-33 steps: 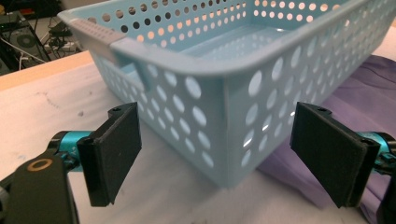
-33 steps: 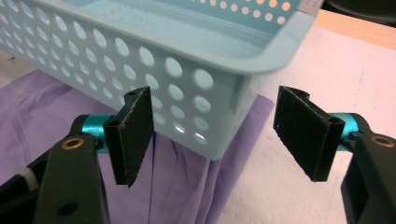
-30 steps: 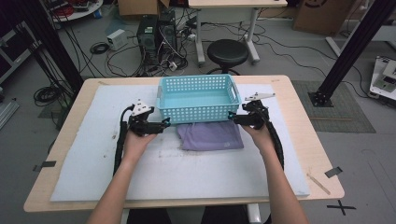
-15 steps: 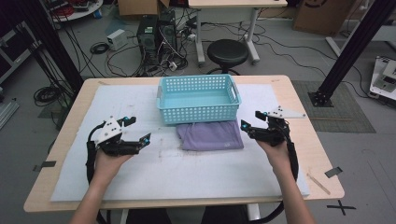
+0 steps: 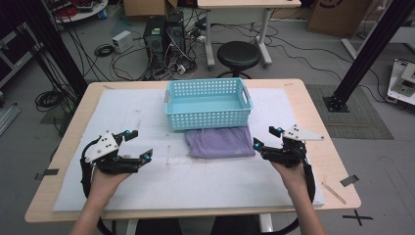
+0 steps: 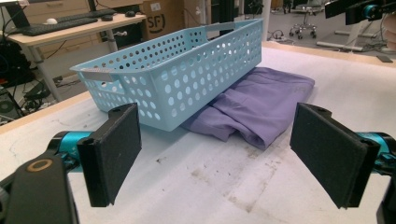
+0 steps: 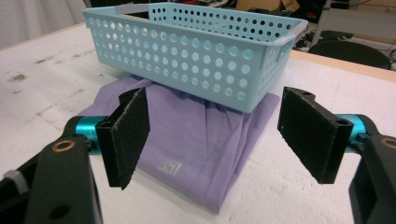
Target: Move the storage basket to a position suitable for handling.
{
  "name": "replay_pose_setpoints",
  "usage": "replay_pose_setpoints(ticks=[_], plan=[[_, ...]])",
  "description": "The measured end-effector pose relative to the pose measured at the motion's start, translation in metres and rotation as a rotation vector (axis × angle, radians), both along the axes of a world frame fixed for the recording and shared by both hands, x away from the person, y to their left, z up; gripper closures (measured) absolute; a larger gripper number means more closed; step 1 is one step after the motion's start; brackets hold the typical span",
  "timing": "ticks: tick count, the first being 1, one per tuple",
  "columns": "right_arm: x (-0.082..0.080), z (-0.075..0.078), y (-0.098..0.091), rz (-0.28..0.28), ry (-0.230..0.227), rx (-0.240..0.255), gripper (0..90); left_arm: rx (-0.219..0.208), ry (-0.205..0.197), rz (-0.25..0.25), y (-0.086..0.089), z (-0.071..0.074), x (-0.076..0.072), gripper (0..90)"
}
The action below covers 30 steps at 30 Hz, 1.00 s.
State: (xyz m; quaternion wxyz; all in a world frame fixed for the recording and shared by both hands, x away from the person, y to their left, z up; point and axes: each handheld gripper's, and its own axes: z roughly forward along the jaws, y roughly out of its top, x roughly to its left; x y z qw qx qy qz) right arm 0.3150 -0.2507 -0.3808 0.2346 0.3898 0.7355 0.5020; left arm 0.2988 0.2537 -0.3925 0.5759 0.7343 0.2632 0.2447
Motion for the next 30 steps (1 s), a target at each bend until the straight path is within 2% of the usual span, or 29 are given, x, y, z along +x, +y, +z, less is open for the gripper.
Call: replay_pose_setpoints(ticks=[4, 7, 11, 13, 15, 16, 17, 18, 19, 20, 21, 22, 25, 26, 27, 28, 29, 30], plan=[[-0.003, -0.002, -0.005, -0.020, 0.002, 0.001, 25.8, 0.004, 0.010, -0.008, -0.006, -0.004, 0.002, 16.4], [-0.006, -0.003, -0.009, -0.034, 0.001, 0.007, 25.8, -0.016, 0.037, -0.010, -0.014, -0.010, 0.006, 16.4], [-0.004, -0.010, -0.007, -0.051, 0.027, 0.008, 25.9, -0.031, 0.122, -0.004, -0.037, -0.023, 0.013, 16.5], [-0.002, -0.015, -0.002, -0.052, 0.034, 0.001, 25.9, -0.021, 0.187, -0.001, -0.054, -0.033, 0.017, 16.7], [-0.002, -0.017, -0.001, -0.057, 0.043, -0.003, 26.0, -0.004, 0.228, 0.010, -0.068, -0.040, 0.021, 16.8], [0.002, -0.023, 0.004, -0.073, 0.074, -0.021, 26.4, 0.020, 0.270, 0.019, -0.082, -0.048, 0.027, 17.2], [0.002, -0.023, 0.004, -0.073, 0.074, -0.021, 26.4, 0.020, 0.270, 0.019, -0.082, -0.048, 0.027, 17.3], [0.004, -0.027, 0.006, -0.080, 0.088, -0.031, 26.6, 0.021, 0.293, 0.014, -0.089, -0.051, 0.030, 17.3], [0.008, -0.034, 0.009, -0.101, 0.116, -0.043, 27.4, 0.056, 0.329, 0.016, -0.102, -0.054, 0.034, 20.0], [0.010, -0.037, 0.010, -0.112, 0.132, -0.046, 27.5, 0.081, 0.338, 0.028, -0.109, -0.054, 0.036, 21.4], [0.010, -0.037, 0.010, -0.112, 0.132, -0.046, 27.5, 0.081, 0.338, 0.028, -0.109, -0.054, 0.036, 21.4], [0.015, -0.043, 0.012, -0.138, 0.168, -0.045, 30.4, 0.081, 0.346, 0.033, -0.114, -0.054, 0.039, 22.8], [0.020, -0.049, 0.017, -0.156, 0.208, -0.059, 35.5, 0.069, 0.399, 0.045, -0.130, -0.055, 0.050, 27.9], [0.020, -0.049, 0.017, -0.156, 0.208, -0.059, 35.5, 0.088, 0.411, 0.063, -0.135, -0.057, 0.053, 27.9], [0.021, -0.050, 0.018, -0.161, 0.221, -0.066, 37.4, 0.137, 0.437, 0.084, -0.141, -0.058, 0.058, 29.7], [0.023, -0.052, 0.023, -0.172, 0.249, -0.074, 38.3, 0.151, 0.454, 0.090, -0.145, -0.058, 0.060, 36.5], [0.023, -0.052, 0.023, -0.172, 0.249, -0.074, 38.3, 0.152, 0.475, 0.087, -0.147, -0.059, 0.064, 36.5], [0.026, -0.054, 0.027, -0.182, 0.279, -0.079, 40.0, 0.146, 0.488, 0.087, -0.149, -0.059, 0.066, 42.7]])
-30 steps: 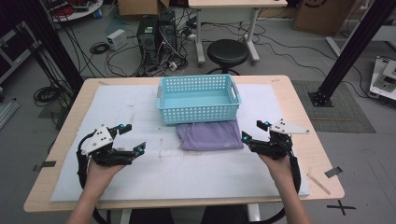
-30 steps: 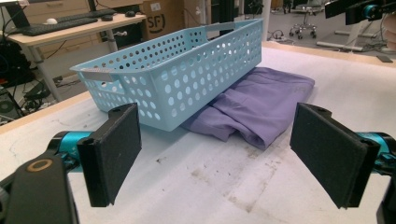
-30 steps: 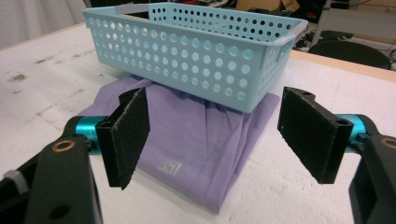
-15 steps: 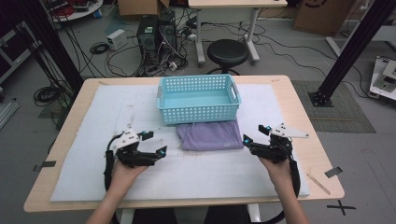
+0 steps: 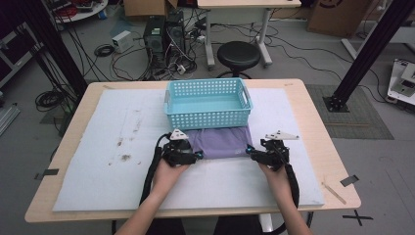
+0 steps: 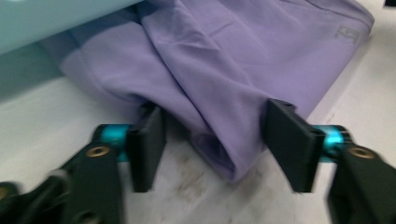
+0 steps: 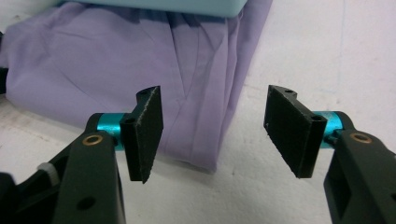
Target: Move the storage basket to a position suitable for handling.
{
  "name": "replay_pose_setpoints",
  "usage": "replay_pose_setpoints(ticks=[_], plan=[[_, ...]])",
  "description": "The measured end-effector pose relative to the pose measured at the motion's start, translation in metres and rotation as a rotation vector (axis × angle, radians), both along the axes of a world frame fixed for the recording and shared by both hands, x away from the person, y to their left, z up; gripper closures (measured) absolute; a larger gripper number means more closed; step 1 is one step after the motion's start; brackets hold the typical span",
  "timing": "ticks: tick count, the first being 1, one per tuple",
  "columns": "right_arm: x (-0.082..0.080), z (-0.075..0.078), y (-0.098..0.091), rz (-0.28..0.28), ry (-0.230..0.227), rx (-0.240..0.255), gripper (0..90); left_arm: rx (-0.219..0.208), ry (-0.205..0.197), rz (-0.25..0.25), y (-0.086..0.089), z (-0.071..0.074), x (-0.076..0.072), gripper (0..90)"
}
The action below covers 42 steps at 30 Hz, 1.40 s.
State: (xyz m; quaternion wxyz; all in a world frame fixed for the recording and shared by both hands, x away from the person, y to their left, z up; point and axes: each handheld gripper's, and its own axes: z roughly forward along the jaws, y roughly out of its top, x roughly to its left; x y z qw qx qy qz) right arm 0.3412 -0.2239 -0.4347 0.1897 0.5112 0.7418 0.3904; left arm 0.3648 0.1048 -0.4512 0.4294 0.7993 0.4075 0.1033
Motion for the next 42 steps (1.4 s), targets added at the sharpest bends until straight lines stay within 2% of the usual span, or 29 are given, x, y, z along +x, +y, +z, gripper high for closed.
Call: replay_pose_setpoints(ticks=[2, 5, 7, 9, 10, 11, 12, 14, 15, 18, 22, 25, 28, 29, 30, 31, 34, 39, 40, 42], plan=[[0.002, -0.001, 0.002, 0.003, 0.017, -0.001, 40.4, -0.004, 0.005, 0.004, -0.003, 0.001, 0.002, 51.2], [0.007, -0.007, 0.006, -0.011, 0.080, -0.018, 42.2, -0.005, 0.007, 0.009, -0.003, 0.000, 0.002, 54.2], [0.009, -0.011, 0.006, -0.015, 0.121, -0.016, 47.2, -0.017, 0.016, 0.005, 0.000, 0.000, 0.002, 59.5], [0.009, -0.012, 0.007, -0.015, 0.128, -0.011, 48.0, -0.014, 0.014, -0.001, 0.001, 0.000, 0.001, 62.2], [0.008, -0.011, 0.008, -0.008, 0.131, -0.017, 54.4, -0.015, 0.015, -0.006, 0.001, 0.000, 0.000, 68.3], [0.008, -0.011, 0.008, -0.008, 0.131, -0.017, 54.4, -0.016, 0.015, -0.017, 0.001, 0.000, 0.000, 68.3], [0.007, -0.011, 0.009, 0.009, 0.131, -0.015, 65.1, -0.018, 0.013, -0.018, 0.000, -0.001, -0.001, 75.8], [0.005, -0.012, 0.010, 0.040, 0.135, 0.005, 74.3, -0.013, 0.008, -0.036, 0.001, 0.000, -0.003, 84.3], [0.003, -0.011, 0.011, 0.043, 0.133, 0.006, 77.2, -0.011, 0.001, -0.043, 0.002, 0.001, -0.007, 85.9], [-0.001, -0.010, 0.011, 0.068, 0.127, 0.012, 83.6, -0.008, -0.002, -0.050, 0.006, 0.001, -0.011, 86.5], [-0.009, -0.011, 0.012, 0.094, 0.145, 0.041, 86.3, -0.038, 0.021, -0.068, 0.019, 0.003, -0.018, 86.9], [-0.018, -0.010, 0.016, 0.118, 0.149, 0.046, 86.7, -0.028, 0.023, -0.083, 0.026, 0.006, -0.026, 86.9], [-0.024, -0.009, 0.020, 0.134, 0.153, 0.043, 86.7, -0.030, 0.023, -0.088, 0.034, 0.008, -0.038, 87.0], [-0.032, -0.010, 0.024, 0.152, 0.159, 0.047, 86.7, -0.029, 0.022, -0.087, 0.036, 0.009, -0.042, 86.9], [-0.032, -0.010, 0.024, 0.152, 0.159, 0.047, 86.7, -0.031, 0.026, -0.092, 0.039, 0.009, -0.046, 86.9], [-0.041, -0.010, 0.026, 0.165, 0.163, 0.058, 86.6, -0.034, 0.029, -0.094, 0.042, 0.009, -0.051, 86.9], [-0.050, -0.011, 0.028, 0.174, 0.164, 0.065, 86.5, -0.040, 0.038, -0.105, 0.048, 0.007, -0.065, 86.9], [-0.073, -0.011, 0.027, 0.194, 0.166, 0.082, 86.3, -0.045, 0.038, -0.132, 0.051, 0.008, -0.091, 86.8], [-0.083, -0.012, 0.026, 0.200, 0.162, 0.089, 86.1, -0.042, 0.037, -0.141, 0.052, 0.008, -0.100, 86.4], [-0.087, -0.013, 0.025, 0.202, 0.162, 0.093, 86.1, -0.040, 0.037, -0.145, 0.052, 0.008, -0.104, 86.4]])
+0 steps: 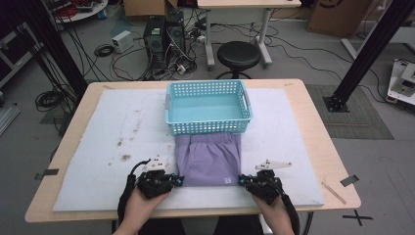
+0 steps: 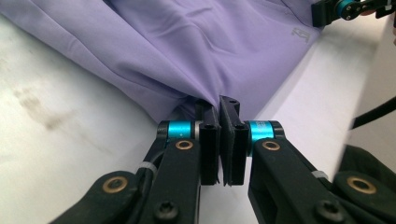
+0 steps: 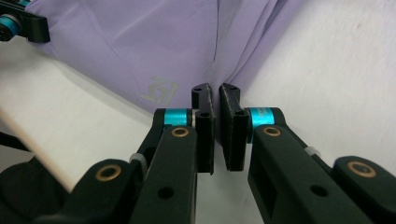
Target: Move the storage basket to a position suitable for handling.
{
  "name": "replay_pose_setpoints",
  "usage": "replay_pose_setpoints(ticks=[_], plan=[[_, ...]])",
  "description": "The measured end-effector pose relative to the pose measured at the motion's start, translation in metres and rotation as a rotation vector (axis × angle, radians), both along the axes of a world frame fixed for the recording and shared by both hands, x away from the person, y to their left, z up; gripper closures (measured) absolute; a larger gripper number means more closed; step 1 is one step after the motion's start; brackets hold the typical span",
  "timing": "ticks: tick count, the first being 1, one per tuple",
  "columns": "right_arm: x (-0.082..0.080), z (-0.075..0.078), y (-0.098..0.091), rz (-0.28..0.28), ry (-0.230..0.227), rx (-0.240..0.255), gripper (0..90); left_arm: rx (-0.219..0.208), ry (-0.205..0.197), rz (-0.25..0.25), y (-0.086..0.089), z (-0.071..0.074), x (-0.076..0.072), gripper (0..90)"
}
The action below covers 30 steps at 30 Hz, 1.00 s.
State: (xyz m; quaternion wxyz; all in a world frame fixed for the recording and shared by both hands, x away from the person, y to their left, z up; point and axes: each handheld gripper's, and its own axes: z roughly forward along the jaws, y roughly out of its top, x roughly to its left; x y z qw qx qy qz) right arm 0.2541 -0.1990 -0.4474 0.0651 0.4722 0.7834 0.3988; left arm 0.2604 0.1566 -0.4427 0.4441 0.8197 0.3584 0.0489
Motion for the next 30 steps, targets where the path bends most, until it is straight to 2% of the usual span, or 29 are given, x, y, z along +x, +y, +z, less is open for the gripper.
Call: replay_pose_setpoints(ticks=[2, 6, 7, 8, 9, 11, 12, 13, 14, 16, 17, 18, 19, 20, 21, 22, 23, 24, 26, 27, 28, 30], plan=[[-0.012, 0.000, -0.003, -0.003, -0.003, 0.006, 86.2, 0.002, -0.001, -0.009, 0.001, 0.001, -0.007, 86.3], [-0.025, 0.000, -0.005, -0.002, -0.018, 0.001, 87.1, 0.005, -0.016, -0.005, 0.004, 0.002, -0.018, 86.1], [-0.028, 0.001, -0.006, -0.001, -0.026, -0.009, 87.4, 0.003, -0.019, -0.001, 0.006, 0.002, -0.020, 85.7], [-0.032, 0.001, -0.008, 0.001, -0.040, -0.031, 87.0, 0.008, -0.020, -0.006, 0.007, 0.001, -0.022, 80.4], [-0.032, 0.001, -0.008, 0.001, -0.040, -0.031, 87.0, 0.014, -0.029, -0.002, 0.008, 0.001, -0.023, 80.4], [-0.033, 0.002, -0.010, -0.010, -0.056, -0.035, 78.3, 0.022, -0.043, 0.026, 0.011, 0.000, -0.023, 57.3], [-0.030, 0.004, -0.012, -0.024, -0.069, -0.025, 66.8, 0.014, -0.058, 0.038, 0.013, 0.001, -0.023, 47.6], [-0.029, 0.005, -0.011, -0.036, -0.076, -0.024, 61.1, 0.001, -0.077, 0.043, 0.015, 0.003, -0.022, 43.9], [-0.029, 0.005, -0.011, -0.036, -0.076, -0.024, 61.1, -0.008, -0.090, 0.052, 0.016, 0.005, -0.020, 43.9], [-0.020, 0.004, -0.005, -0.032, -0.069, -0.047, 51.3, -0.026, -0.082, 0.054, 0.017, 0.006, -0.014, 40.2], [-0.020, 0.004, -0.005, -0.032, -0.069, -0.047, 51.3, -0.024, -0.078, 0.052, 0.016, 0.005, -0.012, 40.2], [-0.015, 0.000, 0.000, -0.001, -0.042, -0.047, 52.0, -0.015, -0.061, 0.045, 0.014, 0.003, -0.008, 40.4], [-0.015, 0.000, 0.000, -0.001, -0.042, -0.047, 52.0, 0.002, -0.043, 0.043, 0.012, 0.000, -0.006, 40.4], [-0.016, -0.002, 0.004, 0.015, -0.053, -0.067, 58.0, 0.013, -0.022, 0.044, 0.009, -0.003, -0.004, 46.5], [-0.016, -0.002, 0.004, 0.015, -0.053, -0.067, 58.0, 0.019, 0.000, 0.031, 0.008, -0.006, -0.003, 46.5], [-0.017, -0.001, 0.004, 0.031, -0.044, -0.072, 71.5, 0.018, -0.013, 0.038, 0.006, -0.009, -0.004, 58.1], [-0.018, -0.001, 0.003, 0.033, -0.037, -0.069, 75.3, 0.020, -0.019, 0.041, 0.006, -0.009, -0.005, 66.8], [-0.019, -0.002, 0.002, 0.039, -0.034, -0.065, 80.2, 0.001, 0.012, 0.006, 0.005, -0.009, -0.007, 76.2], [-0.021, -0.002, 0.000, 0.051, -0.021, -0.045, 87.4, 0.011, 0.004, 0.003, 0.004, -0.010, -0.010, 82.5], [-0.021, -0.002, 0.000, 0.051, -0.021, -0.045, 87.4, 0.019, -0.003, -0.005, 0.003, -0.009, -0.012, 82.5], [-0.023, -0.001, 0.000, 0.059, -0.027, -0.045, 88.3, 0.017, -0.001, -0.005, 0.003, -0.009, -0.014, 85.9], [-0.024, -0.001, -0.001, 0.058, -0.019, -0.044, 88.8, 0.006, 0.009, -0.011, 0.004, -0.009, -0.016, 86.4]])
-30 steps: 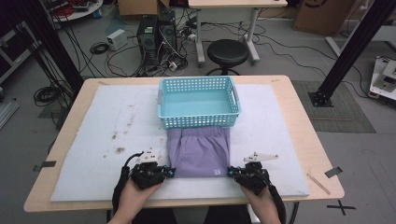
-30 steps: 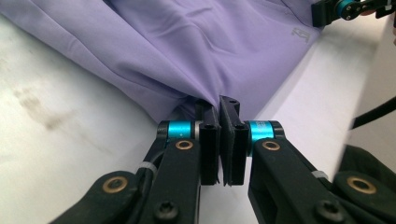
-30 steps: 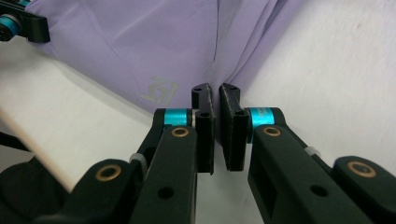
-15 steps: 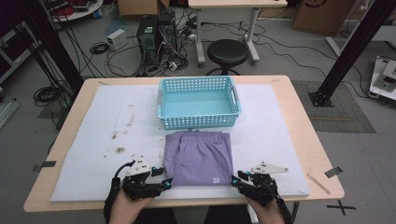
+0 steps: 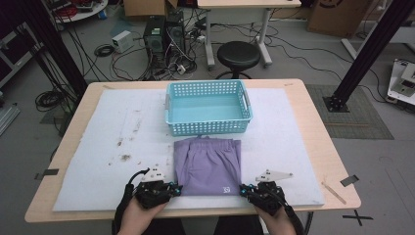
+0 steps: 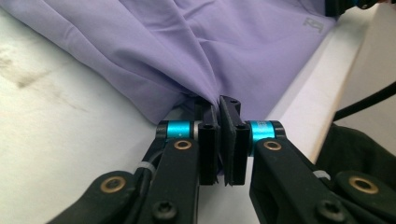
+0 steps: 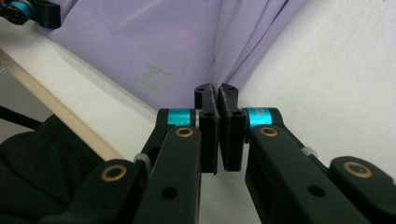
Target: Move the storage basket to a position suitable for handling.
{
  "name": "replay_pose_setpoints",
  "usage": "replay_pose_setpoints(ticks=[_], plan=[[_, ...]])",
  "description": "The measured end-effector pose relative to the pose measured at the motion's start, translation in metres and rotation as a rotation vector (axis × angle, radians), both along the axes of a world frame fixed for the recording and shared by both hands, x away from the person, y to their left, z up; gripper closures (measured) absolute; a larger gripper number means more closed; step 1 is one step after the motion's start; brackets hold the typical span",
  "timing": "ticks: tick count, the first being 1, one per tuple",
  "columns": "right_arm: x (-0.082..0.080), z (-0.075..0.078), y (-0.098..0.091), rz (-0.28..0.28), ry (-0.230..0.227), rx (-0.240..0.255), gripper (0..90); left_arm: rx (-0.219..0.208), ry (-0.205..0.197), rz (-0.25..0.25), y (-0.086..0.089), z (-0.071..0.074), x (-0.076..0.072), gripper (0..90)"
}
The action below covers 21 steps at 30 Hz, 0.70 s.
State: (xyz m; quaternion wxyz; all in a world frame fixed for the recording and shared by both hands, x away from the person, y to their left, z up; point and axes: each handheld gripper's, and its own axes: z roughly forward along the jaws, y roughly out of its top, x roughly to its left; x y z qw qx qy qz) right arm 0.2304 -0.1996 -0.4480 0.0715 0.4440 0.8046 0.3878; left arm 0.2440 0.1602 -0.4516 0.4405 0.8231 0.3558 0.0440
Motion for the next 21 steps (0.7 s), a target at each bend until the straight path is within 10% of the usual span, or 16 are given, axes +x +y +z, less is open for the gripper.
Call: replay_pose_setpoints(ticks=[10, 14, 21], plan=[[-0.017, 0.002, -0.005, 0.041, 0.009, 0.000, 89.1, -0.013, 0.004, -0.024, 0.007, 0.004, -0.017, 83.8], [-0.015, 0.003, -0.006, 0.038, 0.002, -0.003, 79.9, -0.004, 0.007, 0.005, 0.010, 0.004, -0.016, 55.8], [-0.005, 0.011, -0.013, 0.000, -0.062, 0.006, 64.3, -0.054, -0.071, 0.059, 0.026, 0.018, 0.003, 42.9]])
